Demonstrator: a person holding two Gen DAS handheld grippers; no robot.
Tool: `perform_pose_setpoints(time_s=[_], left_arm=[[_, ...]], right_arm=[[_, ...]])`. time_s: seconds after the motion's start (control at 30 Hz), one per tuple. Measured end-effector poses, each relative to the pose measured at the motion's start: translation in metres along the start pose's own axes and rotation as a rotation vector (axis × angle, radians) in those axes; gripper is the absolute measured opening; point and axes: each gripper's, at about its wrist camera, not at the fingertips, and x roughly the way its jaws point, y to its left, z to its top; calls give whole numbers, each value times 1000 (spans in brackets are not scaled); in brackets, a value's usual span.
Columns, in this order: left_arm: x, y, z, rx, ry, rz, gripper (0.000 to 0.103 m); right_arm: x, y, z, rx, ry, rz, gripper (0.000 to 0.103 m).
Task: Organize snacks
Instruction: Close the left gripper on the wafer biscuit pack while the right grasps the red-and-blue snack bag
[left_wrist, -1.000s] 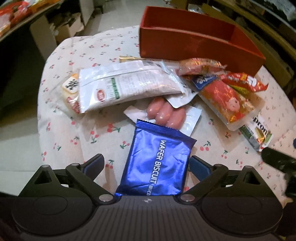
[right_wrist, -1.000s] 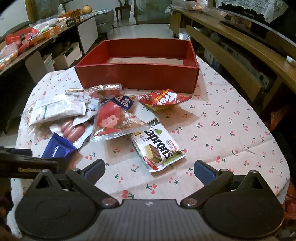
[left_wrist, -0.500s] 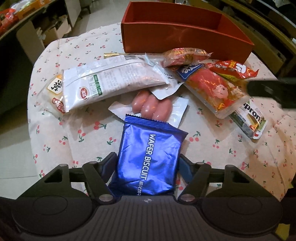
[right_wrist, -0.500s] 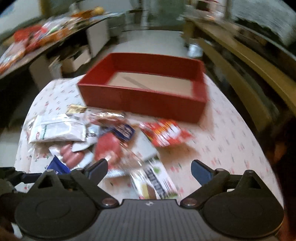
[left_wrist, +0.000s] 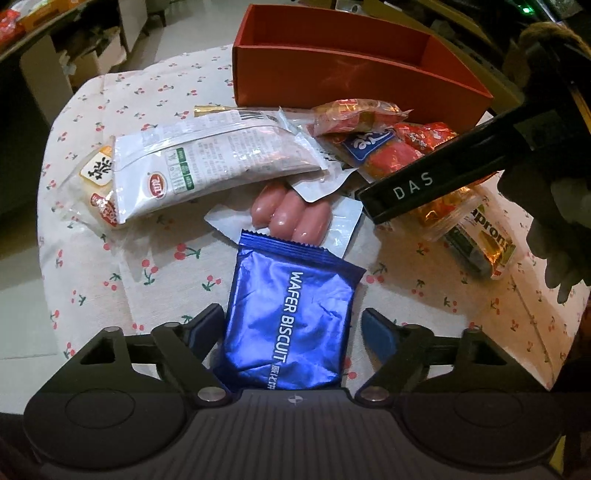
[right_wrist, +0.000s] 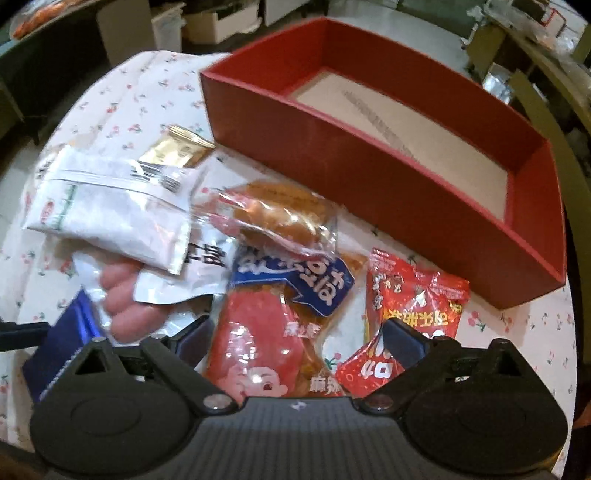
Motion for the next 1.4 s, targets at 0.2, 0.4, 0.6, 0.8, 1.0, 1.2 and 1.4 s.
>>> perform_pose_setpoints(time_s=[0.2,0.4,0.6,0.8,1.0,1.2,1.4], left_arm=[[7,-4,2,31,20,-2,100],[4,-3,0,31,19,11,93],[-4,0,-5,35,15,21,80],[-6,-4,-13,90,36,49,85],[4,1,-3,94,43,72,95],[9,2,3,89,48,59,99],[-1,2,2,89,31,46,72]], right_arm=[[1,-5,-2,-10,5,-5,103],[-27,5,-16,-25,-24,5,66],[-51,18,-42,-15,-24,91,62],[-53,36,-68,-101,39,138,69],[-39,21,-53,-72,42,112,94],[-50,19,-60,-46,9,144,55],[-68,20,-68,-11,-27,167,30]])
